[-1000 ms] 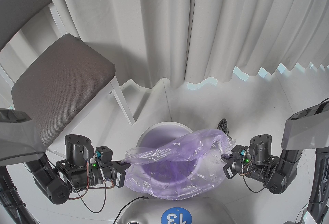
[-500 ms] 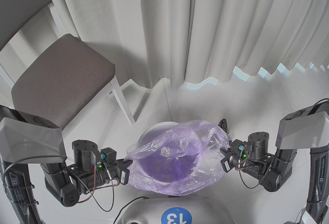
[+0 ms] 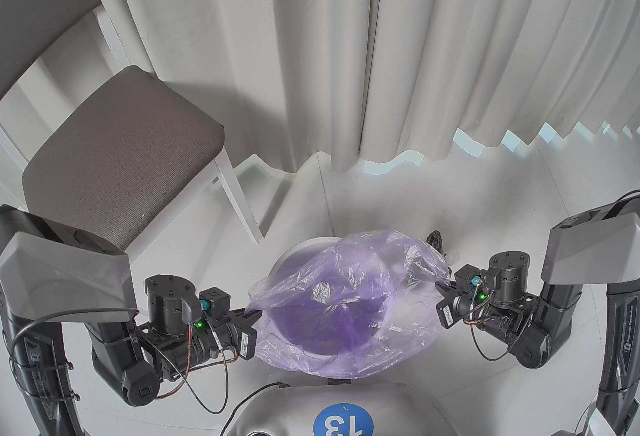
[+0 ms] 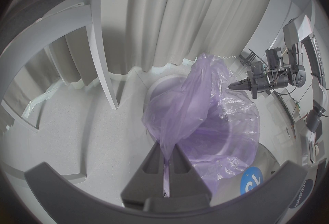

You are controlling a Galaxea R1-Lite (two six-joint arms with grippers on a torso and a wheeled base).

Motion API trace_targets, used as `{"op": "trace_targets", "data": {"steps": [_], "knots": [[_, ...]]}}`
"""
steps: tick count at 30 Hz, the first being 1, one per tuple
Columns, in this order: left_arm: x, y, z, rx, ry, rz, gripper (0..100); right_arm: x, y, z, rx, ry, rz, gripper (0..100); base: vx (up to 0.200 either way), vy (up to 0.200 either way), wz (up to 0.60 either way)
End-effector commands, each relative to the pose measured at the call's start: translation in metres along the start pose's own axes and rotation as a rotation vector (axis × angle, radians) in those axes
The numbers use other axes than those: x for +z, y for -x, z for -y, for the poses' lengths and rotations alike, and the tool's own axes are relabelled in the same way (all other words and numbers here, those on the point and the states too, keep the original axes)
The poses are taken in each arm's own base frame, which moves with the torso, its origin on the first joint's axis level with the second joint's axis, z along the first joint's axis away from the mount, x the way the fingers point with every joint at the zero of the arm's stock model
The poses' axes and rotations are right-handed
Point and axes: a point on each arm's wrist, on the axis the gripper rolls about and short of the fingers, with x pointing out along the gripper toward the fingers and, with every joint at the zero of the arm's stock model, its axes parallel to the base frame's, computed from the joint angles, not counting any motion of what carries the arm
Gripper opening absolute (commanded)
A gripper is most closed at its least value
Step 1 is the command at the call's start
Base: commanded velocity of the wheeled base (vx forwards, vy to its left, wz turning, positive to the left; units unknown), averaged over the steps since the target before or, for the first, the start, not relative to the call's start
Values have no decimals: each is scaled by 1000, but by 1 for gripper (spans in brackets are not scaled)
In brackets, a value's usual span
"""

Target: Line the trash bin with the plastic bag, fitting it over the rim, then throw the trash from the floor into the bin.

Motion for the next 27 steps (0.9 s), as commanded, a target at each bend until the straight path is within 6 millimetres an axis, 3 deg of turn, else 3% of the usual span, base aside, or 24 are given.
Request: {"op": "trace_targets", "data": {"steps": [1,5,15,27], "knots": [[0,14,9,-34,-20,-12,0,0,21,-2,77,10,-23,0,0,0,0],[-1,25,14,-52,-52,-33,0,-1,33,-9,139,38,-46,0,0,0,0],[-5,42,14,-122,-106,-94,0,-12,42,-19,194,105,-99,0,0,0,0],[-16,28,6,-106,-96,-147,0,-26,31,-28,223,116,-156,0,0,0,0]]}}
